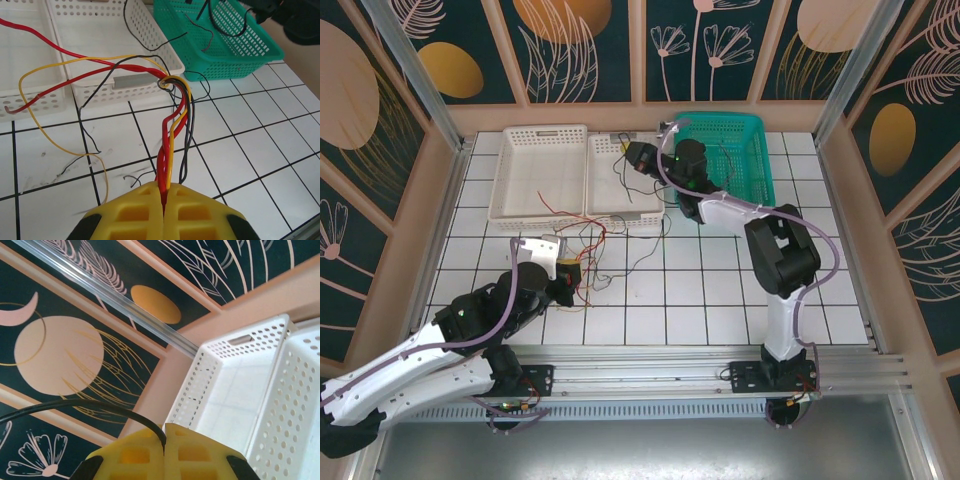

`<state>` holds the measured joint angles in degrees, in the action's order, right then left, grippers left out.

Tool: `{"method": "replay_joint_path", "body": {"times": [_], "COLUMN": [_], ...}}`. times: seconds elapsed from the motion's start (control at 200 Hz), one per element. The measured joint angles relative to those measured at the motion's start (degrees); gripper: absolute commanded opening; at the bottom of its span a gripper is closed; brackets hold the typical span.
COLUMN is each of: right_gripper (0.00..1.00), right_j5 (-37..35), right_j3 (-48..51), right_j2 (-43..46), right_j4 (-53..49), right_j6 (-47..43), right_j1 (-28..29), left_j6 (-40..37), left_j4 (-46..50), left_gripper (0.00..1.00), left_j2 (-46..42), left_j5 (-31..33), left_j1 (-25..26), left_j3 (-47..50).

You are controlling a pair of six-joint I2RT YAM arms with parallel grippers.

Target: Untangle the cables

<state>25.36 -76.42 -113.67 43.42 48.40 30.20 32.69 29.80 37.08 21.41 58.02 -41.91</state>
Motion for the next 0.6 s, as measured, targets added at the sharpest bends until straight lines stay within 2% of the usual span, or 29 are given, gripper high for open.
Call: {"method": "replay_joint_path", "body": {"times": [0.255, 0.601], "right_gripper": [0.0, 0.0], "right_j5": [-1.7, -5.2], "right_j3": [2.4, 4.2], "right_j2": [-3.0, -6.8], "right_j4": [2.6, 3.2], "right_j6": [0.2, 1.6], "right_j1": [2.4, 3.0], "left_j6": [-0.2, -0.2], "left_j4": [0.0, 0.0], "left_gripper": [0.0, 0.0], "left_j2": [0.0, 0.5], "left_j5": [-0.2, -0.6], "left_j1": [0.0, 0.0], "left_j3": [0.0, 0.0]}}
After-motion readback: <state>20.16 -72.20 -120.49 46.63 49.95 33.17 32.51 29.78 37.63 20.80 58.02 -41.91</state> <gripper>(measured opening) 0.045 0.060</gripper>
